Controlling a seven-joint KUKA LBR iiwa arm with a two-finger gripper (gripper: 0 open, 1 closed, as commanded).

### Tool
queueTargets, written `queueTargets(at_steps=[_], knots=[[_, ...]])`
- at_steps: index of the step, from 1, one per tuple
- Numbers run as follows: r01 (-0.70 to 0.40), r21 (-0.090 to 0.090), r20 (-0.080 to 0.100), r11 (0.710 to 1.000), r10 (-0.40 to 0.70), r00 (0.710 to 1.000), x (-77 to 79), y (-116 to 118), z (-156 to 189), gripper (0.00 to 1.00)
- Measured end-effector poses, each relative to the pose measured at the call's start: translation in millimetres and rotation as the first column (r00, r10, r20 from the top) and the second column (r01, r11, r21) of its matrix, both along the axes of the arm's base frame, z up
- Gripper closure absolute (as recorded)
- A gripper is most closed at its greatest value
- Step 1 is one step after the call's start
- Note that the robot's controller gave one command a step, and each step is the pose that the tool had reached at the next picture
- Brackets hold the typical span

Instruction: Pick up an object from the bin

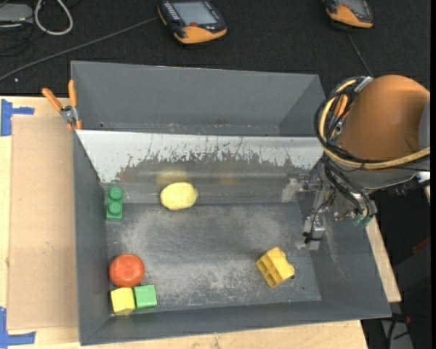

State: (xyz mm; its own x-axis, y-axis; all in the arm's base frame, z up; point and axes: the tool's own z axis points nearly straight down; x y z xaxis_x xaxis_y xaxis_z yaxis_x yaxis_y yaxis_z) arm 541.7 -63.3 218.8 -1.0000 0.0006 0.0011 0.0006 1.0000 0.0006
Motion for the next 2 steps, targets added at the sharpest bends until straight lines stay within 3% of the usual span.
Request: queueTargets(at_steps=[1, 2], knots=[[-0.015, 0.000, 0.002, 1.000, 0.015, 1.000, -23.0, 0, -71, 0.00], [0.303, 0.000, 0.003, 0.953, -0.303, 0.953, -49.5, 13, -65, 0.00]])
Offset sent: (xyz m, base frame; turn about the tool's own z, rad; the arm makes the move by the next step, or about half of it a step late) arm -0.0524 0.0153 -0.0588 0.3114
